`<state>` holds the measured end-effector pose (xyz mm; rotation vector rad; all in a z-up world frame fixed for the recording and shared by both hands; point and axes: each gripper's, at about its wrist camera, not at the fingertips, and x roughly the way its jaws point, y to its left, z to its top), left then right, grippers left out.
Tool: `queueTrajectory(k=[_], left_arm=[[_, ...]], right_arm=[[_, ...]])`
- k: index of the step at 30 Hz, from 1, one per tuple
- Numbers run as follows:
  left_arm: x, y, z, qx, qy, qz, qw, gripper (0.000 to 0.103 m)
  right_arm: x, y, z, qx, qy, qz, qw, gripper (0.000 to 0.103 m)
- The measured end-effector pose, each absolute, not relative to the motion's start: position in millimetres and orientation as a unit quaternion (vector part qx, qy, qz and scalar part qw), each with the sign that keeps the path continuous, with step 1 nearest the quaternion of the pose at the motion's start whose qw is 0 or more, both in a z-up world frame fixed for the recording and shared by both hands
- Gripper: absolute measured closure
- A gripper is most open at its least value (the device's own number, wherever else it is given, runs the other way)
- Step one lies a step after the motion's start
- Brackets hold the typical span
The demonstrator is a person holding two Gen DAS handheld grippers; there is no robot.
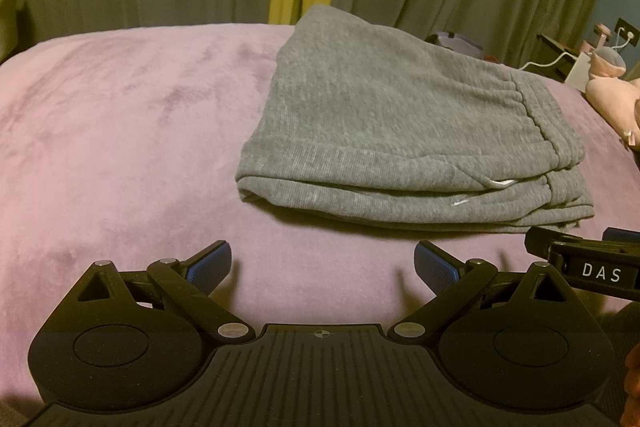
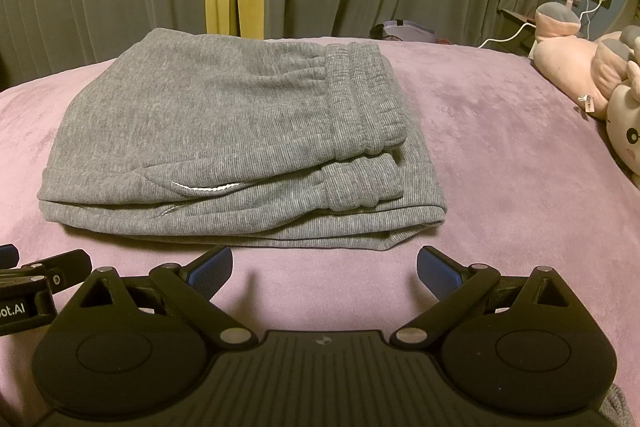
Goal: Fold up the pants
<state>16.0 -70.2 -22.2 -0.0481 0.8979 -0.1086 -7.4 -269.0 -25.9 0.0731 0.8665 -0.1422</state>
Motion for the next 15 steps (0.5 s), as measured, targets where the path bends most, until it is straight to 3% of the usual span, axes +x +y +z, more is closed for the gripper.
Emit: queueTrajectory(k=[15], left_arm=[[12.0,-71.4,-22.3,-0.033,0.426,-0.062,0.902,0.002]], right_arm=[[-8.7,-270.0,-26.2,0.036,0.420,-0.069,0.904,0.004]])
